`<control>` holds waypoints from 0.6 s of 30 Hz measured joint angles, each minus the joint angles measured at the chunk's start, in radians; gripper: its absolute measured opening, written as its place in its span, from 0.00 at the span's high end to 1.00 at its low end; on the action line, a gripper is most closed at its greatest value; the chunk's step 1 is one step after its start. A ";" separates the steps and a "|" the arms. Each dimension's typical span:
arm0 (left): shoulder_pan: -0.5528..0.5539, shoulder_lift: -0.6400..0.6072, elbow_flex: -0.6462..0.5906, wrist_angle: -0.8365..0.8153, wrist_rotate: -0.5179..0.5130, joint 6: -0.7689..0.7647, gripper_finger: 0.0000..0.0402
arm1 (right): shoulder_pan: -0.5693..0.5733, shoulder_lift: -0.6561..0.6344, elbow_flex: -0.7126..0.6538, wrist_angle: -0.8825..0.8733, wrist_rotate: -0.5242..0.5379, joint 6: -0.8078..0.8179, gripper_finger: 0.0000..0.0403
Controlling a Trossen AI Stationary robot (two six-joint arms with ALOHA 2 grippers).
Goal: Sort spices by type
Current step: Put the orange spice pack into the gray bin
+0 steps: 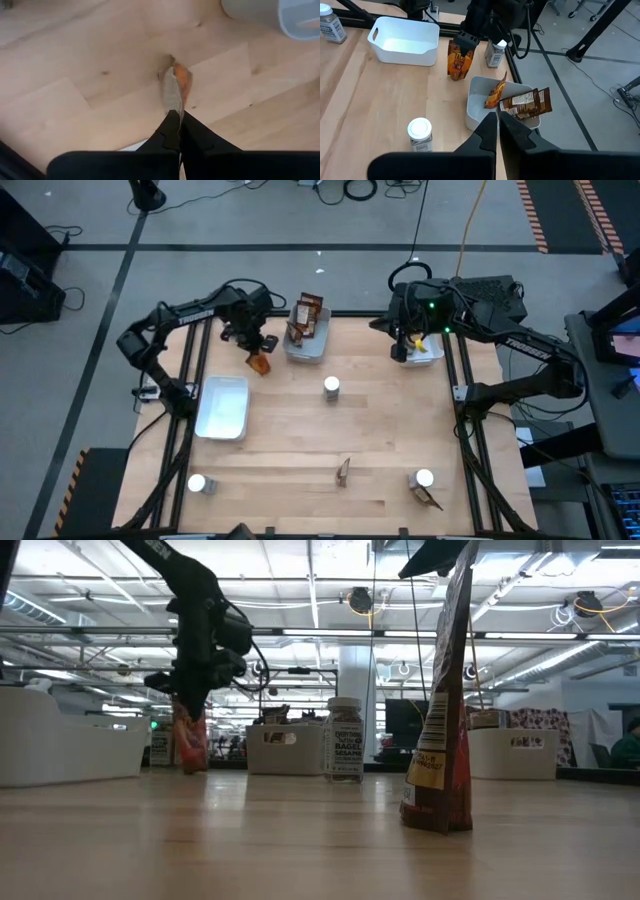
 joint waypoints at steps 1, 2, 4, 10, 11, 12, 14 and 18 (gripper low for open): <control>0.000 0.005 0.000 0.005 0.000 0.014 0.99 | 0.000 0.000 0.000 -0.002 0.000 0.000 1.00; 0.000 0.009 0.000 0.005 0.001 0.031 0.98 | 0.000 0.000 0.000 -0.001 0.000 0.000 1.00; 0.000 0.016 0.000 0.002 0.004 0.061 0.95 | 0.000 0.000 0.000 -0.001 0.000 0.000 1.00; 0.000 0.018 0.000 0.006 0.003 0.094 0.85 | 0.000 0.000 0.000 0.001 0.000 -0.001 1.00; 0.000 0.018 0.000 0.007 0.005 0.098 0.83 | 0.000 0.000 0.000 0.002 0.000 -0.001 1.00; 0.000 0.018 0.001 0.006 0.009 0.114 0.81 | 0.000 0.000 0.000 0.002 0.000 -0.001 1.00; 0.000 0.018 0.013 0.002 0.016 0.139 0.76 | 0.000 0.000 0.000 0.002 0.006 -0.003 1.00; 0.000 0.018 0.054 -0.002 0.024 0.173 0.65 | 0.000 0.000 0.000 0.003 0.006 -0.008 1.00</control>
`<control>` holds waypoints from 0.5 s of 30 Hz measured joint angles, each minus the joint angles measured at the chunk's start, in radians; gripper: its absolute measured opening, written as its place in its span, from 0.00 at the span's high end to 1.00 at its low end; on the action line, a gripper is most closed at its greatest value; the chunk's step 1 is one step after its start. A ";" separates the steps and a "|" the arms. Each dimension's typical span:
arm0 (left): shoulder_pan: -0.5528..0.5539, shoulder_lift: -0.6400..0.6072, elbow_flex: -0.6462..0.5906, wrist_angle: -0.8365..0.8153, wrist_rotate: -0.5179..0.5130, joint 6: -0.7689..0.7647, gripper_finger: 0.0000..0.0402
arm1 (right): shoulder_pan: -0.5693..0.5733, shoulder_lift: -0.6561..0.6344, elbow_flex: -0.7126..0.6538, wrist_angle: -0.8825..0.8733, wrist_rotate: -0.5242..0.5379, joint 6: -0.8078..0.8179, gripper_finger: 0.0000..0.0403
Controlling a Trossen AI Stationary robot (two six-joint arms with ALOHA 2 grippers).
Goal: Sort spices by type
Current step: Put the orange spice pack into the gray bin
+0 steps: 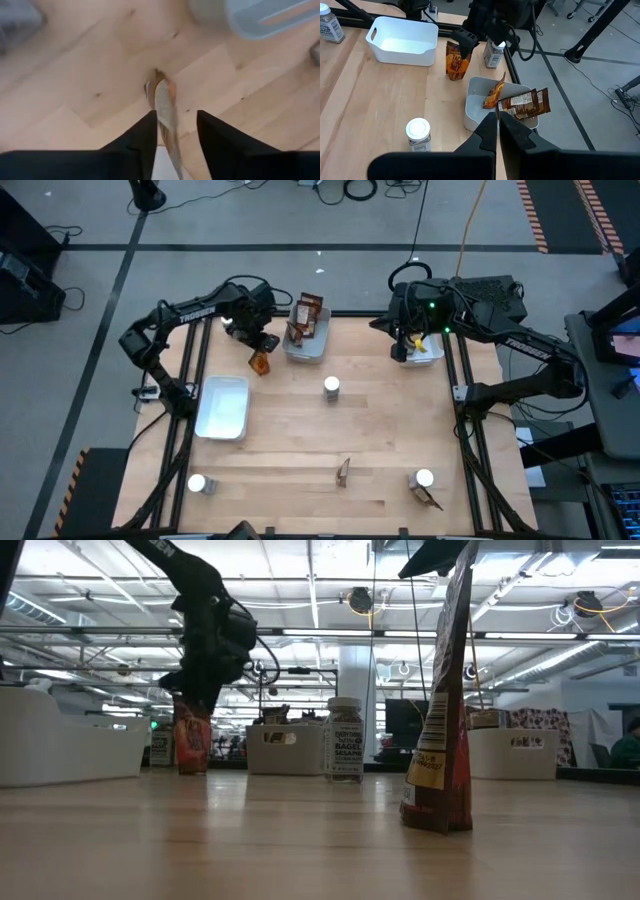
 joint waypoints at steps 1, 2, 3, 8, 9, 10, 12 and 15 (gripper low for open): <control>0.000 0.000 0.013 -0.003 0.001 0.022 0.62 | 0.000 0.000 0.000 0.000 0.000 0.000 1.00; 0.000 -0.001 0.029 -0.010 0.001 0.048 0.59 | 0.000 0.000 0.000 0.000 0.000 0.000 1.00; 0.000 -0.003 0.043 -0.018 0.001 0.074 0.56 | 0.000 0.000 0.000 0.000 0.000 0.000 1.00; 0.000 -0.003 0.137 -0.091 0.000 0.225 0.47 | 0.000 0.000 0.000 0.000 0.000 0.004 1.00; 0.000 -0.004 0.155 -0.106 0.000 0.271 0.46 | 0.000 0.000 0.000 0.000 0.000 0.005 1.00; 0.000 -0.005 0.171 -0.120 0.000 0.325 0.45 | 0.000 0.000 0.000 0.000 0.000 0.005 1.00; -0.008 -0.005 0.195 -0.152 -0.004 0.468 0.44 | 0.000 0.000 0.000 0.000 0.000 0.007 1.00; -0.037 -0.005 0.205 -0.202 -0.032 0.754 0.44 | 0.000 0.000 0.000 0.000 0.000 0.007 1.00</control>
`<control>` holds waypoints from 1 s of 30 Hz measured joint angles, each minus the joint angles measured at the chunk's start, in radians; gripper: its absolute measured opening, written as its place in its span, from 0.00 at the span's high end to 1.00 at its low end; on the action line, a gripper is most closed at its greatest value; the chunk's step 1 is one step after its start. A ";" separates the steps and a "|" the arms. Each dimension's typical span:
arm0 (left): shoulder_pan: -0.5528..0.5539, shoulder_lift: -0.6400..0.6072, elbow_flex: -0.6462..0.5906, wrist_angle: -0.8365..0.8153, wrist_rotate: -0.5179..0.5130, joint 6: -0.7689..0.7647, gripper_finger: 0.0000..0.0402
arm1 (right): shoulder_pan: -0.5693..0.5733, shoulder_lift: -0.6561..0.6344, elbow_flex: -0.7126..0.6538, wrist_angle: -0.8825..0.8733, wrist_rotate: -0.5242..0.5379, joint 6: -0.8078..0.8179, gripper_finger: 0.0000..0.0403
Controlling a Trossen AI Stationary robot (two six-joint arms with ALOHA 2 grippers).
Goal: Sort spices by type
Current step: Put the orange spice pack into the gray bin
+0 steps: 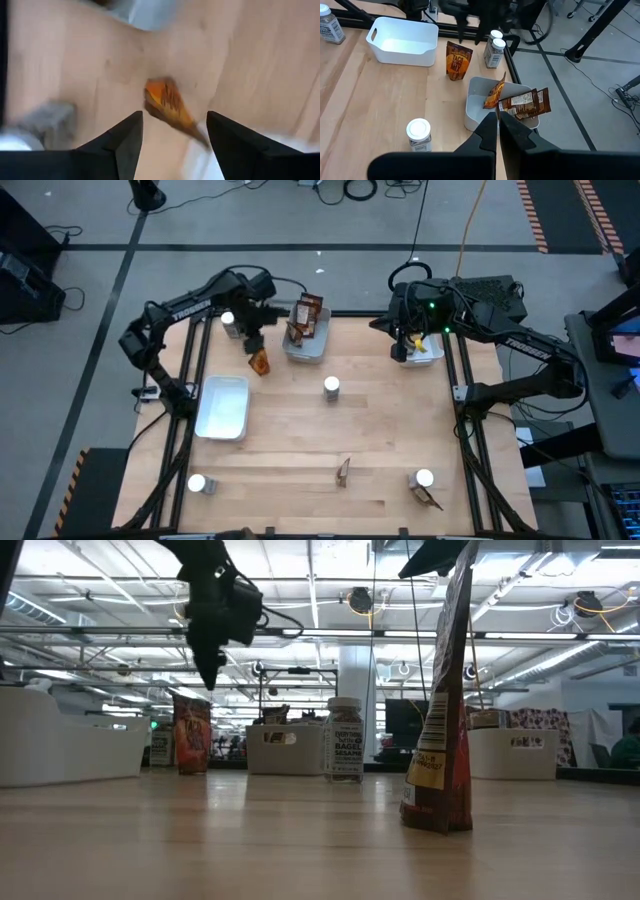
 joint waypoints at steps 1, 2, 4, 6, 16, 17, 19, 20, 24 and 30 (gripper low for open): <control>-0.012 0.000 0.000 -0.019 -0.023 0.103 0.44 | 0.000 0.000 0.000 0.000 0.000 0.000 1.00; -0.025 0.000 0.000 -0.032 -0.050 0.208 0.44 | 0.000 0.000 0.000 0.000 0.000 0.004 1.00; -0.049 0.000 0.000 -0.052 -0.101 0.396 0.44 | 0.000 0.000 0.000 0.000 0.000 0.019 1.00; -0.073 0.000 0.000 -0.051 -0.151 0.547 0.44 | 0.000 0.000 0.000 0.000 -0.001 0.029 1.00; -0.150 0.000 0.000 -0.011 -0.314 0.736 0.44 | 0.000 0.000 0.000 -0.001 -0.001 0.029 1.00; -0.160 0.000 0.000 -0.011 -0.314 0.736 0.44 | 0.000 0.000 0.000 -0.001 -0.001 0.027 1.00; -0.177 -0.005 -0.004 -0.009 -0.320 0.737 0.44 | 0.000 0.000 0.000 -0.001 -0.001 0.023 1.00; -0.185 -0.010 -0.008 -0.006 -0.322 0.737 0.44 | 0.000 0.000 0.000 -0.001 -0.001 0.021 1.00; -0.207 -0.040 -0.047 -0.007 -0.361 0.734 0.44 | 0.000 0.000 0.000 -0.001 -0.001 0.019 1.00; -0.208 -0.081 -0.127 0.006 -0.392 0.741 0.44 | 0.000 0.000 0.000 -0.001 -0.002 0.019 1.00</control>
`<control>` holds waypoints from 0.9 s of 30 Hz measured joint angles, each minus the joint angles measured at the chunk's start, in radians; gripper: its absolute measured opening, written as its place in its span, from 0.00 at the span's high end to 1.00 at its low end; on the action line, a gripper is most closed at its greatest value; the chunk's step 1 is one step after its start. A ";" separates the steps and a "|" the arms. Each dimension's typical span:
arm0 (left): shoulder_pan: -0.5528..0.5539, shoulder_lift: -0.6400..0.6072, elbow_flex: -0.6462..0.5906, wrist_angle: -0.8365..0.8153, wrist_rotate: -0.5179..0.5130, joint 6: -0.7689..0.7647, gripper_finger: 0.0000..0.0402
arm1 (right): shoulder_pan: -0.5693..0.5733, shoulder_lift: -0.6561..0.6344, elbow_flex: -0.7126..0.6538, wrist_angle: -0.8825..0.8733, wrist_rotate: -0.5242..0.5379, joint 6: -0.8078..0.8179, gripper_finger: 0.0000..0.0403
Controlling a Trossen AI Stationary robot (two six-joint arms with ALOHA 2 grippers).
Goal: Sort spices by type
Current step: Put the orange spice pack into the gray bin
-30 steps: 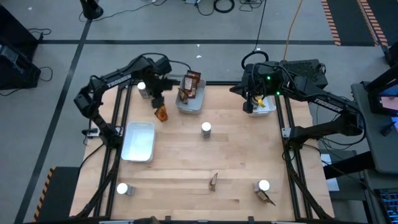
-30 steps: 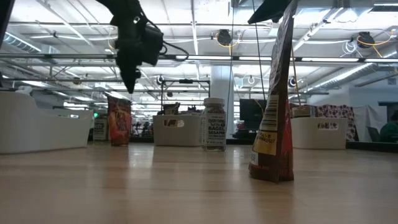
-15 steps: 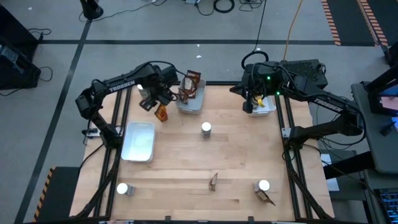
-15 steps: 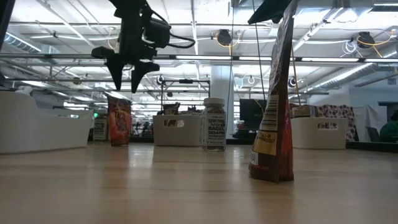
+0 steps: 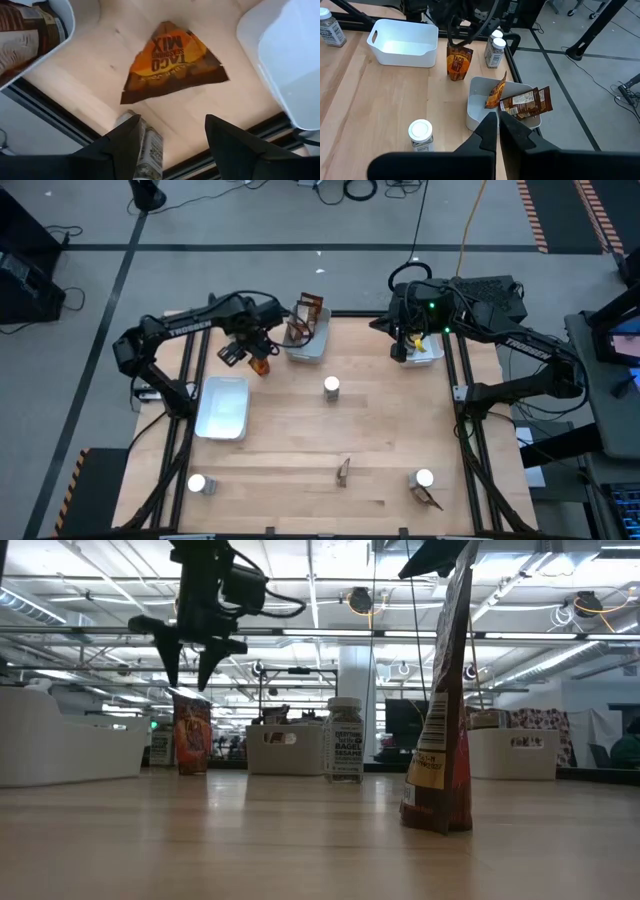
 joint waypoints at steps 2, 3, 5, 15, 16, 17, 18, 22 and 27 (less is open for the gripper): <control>0.000 -0.001 -0.018 0.026 -0.004 0.024 0.44 | 0.000 0.000 0.000 0.000 0.000 -0.002 1.00; 0.000 -0.002 -0.025 0.036 -0.007 0.036 0.44 | 0.000 0.000 0.000 0.000 0.000 -0.005 1.00; 0.000 -0.002 -0.035 0.077 -0.008 0.058 0.44 | 0.000 0.000 0.000 0.000 0.000 -0.016 1.00; 0.000 -0.002 -0.037 0.137 -0.014 0.159 0.44 | 0.000 0.000 0.000 0.000 0.000 -0.018 1.00; 0.003 -0.002 -0.037 0.134 -0.014 0.167 0.44 | 0.000 0.000 0.000 0.000 0.000 -0.018 1.00; 0.006 -0.002 -0.037 0.132 -0.014 0.171 0.44 | 0.000 0.000 0.000 0.000 0.000 -0.018 1.00; 0.007 -0.002 -0.040 0.135 -0.013 0.171 0.44 | 0.000 0.000 0.000 0.000 0.000 -0.017 1.00; 0.007 -0.002 -0.071 0.139 -0.012 0.177 0.44 | 0.000 0.000 0.000 0.000 0.000 -0.016 1.00; 0.005 -0.002 -0.128 0.142 -0.020 0.201 0.44 | 0.000 0.000 0.000 0.001 0.000 -0.018 1.00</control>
